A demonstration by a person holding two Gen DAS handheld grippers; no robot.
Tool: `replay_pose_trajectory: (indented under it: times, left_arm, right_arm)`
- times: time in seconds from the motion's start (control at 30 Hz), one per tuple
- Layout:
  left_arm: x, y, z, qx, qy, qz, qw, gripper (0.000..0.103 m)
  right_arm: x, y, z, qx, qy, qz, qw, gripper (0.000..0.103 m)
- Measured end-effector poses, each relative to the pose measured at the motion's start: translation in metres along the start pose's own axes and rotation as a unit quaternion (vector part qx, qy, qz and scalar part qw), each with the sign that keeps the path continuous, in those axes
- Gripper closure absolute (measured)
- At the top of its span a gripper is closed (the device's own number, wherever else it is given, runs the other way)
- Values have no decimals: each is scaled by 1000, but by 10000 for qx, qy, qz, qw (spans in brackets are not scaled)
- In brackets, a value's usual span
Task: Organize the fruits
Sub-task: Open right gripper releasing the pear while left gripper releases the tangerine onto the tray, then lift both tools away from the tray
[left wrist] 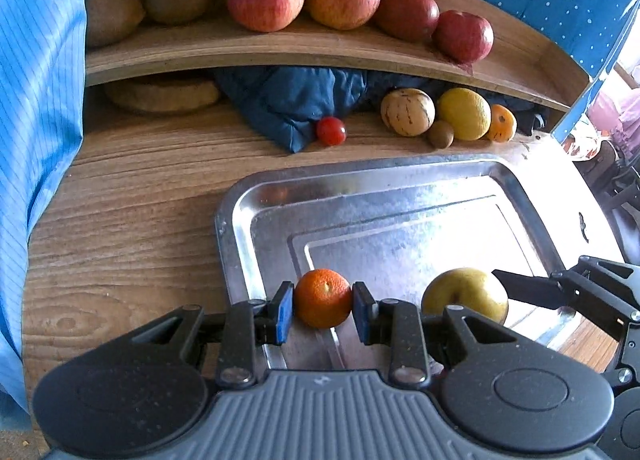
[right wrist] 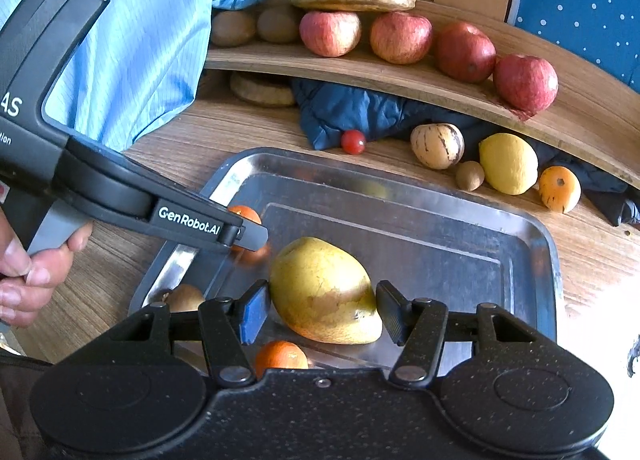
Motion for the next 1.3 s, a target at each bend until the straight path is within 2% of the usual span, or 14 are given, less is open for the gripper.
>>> replay_pose_trajectory:
  times: [0.3,0.47,0.57,0.7,0.77,1.0,1.07,1.3]
  left_arm:
    - [-1,0,0,-34,-15,51,10000,69]
    - [-8,2,0,-110,91,-21,9999,57]
    - [-15,5,1,-120,181,-135,9997,44]
    - [-29,8,2,-178,343,-332,9987,34]
    - [-37,9,4,-229,433,-405,9980,25]
    - [-66,17,15,-395,678,-735,9942,15]
    - [-75,20,21,-442,729,-826,9929,11]
    - [-97,38,49,-646,740,-1028,9898,5]
  right_arm:
    - [-2,-1,1,68,-23,-5,10000,41]
    - [-5,-1,6,75,-65,-125,9999,39]
    - [-10,0,9,59,-60,-185,9998,31]
    - [-21,4,11,59,27,-240,9997,22]
    - [-27,6,13,36,71,-275,9996,19]
    - [-48,16,21,-27,211,-428,9989,12]
    - [-54,19,25,-51,240,-472,9986,7]
    - [-73,26,44,-108,216,-639,9977,5]
Point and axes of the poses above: each gripper's, at about its wrist camera, not at the fingertips, and x roughly the way its jaws point, y to its right, z to its underside, the point moved 6 cm from there along x, roughly the way its jaws point, and after that the axes turned 8 degrees about y, right-handed, at the moved point
